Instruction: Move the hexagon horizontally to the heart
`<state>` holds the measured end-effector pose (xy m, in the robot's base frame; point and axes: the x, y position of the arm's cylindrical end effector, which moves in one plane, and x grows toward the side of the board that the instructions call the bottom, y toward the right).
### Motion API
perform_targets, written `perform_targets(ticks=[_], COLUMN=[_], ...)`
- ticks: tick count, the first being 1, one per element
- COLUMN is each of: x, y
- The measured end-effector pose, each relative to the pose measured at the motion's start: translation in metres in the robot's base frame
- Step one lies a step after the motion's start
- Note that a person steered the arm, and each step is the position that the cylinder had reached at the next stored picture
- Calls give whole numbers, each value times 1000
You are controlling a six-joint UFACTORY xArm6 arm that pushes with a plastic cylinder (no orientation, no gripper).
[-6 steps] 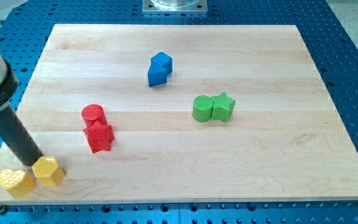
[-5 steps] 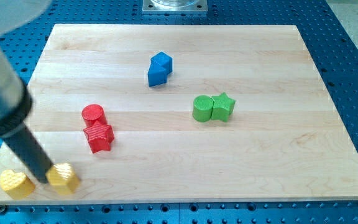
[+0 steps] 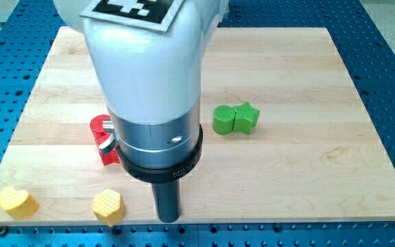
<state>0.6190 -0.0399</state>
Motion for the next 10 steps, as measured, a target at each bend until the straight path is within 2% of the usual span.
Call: perform_targets(ticks=[1,3,4,5,6,7,8,9,10], x=[0,0,-11,-70,-74,-66,-13,-1,-10], y=[-3,-69,-66,-108,-181,-227,-241,-239,-199])
